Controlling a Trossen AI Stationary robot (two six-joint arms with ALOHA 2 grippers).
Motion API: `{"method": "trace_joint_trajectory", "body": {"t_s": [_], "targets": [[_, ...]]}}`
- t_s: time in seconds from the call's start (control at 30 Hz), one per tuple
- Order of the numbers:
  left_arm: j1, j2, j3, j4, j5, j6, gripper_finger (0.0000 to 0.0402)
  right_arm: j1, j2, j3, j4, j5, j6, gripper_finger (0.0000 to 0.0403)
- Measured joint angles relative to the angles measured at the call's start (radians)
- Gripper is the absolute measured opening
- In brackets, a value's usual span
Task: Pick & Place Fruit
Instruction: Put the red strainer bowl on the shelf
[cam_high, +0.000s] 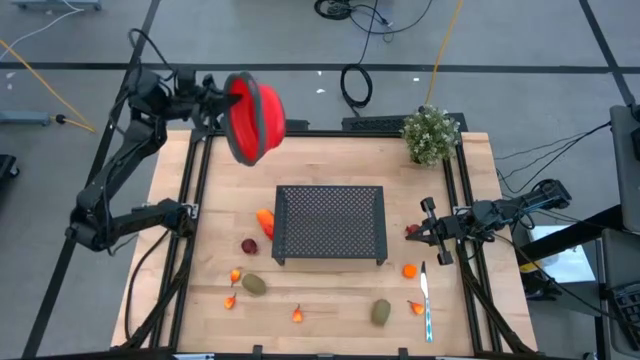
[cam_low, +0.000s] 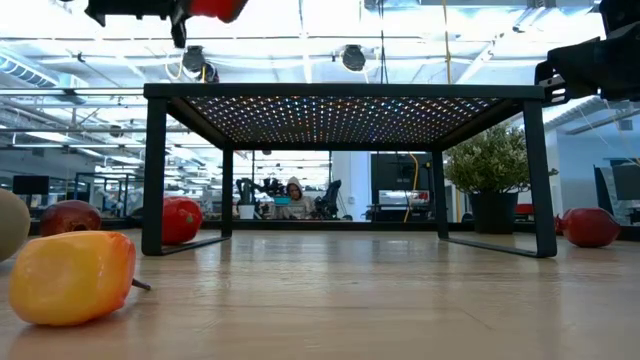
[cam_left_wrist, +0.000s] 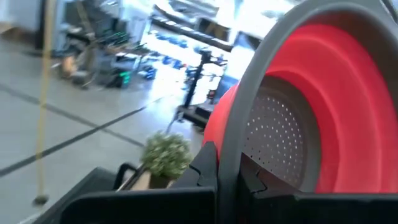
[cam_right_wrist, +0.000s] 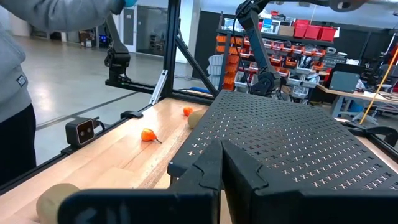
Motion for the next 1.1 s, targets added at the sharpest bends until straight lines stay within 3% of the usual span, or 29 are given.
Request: {"method": "trace_joint_trajectory", "body": {"t_s": [0.27, 0.73, 0.9, 1.1], "targets": [[-0.053, 0.0, 0.0, 0.094, 0.028, -0.009, 0.0001, 0.0, 0.0, 0.0, 0.0, 0.0, -0.06, 0.0], [-0.127, 0.001, 0.0, 0.102, -0.32, -0.565, 0.0001, 0.0, 0.0, 0.0, 0.0, 0.0, -0.061, 0.0], [-0.149, 0.001, 0.0, 0.106, -0.375, -0.694, 0.0003, 0.0, 0.0, 0.0, 0.0, 0.001, -0.061, 0.0], [-0.175, 0.0, 0.0, 0.089, -0.39, -0.724, 0.0002, 0.0, 0.0, 0.0, 0.0, 0.0, -0.061, 0.0]]}}
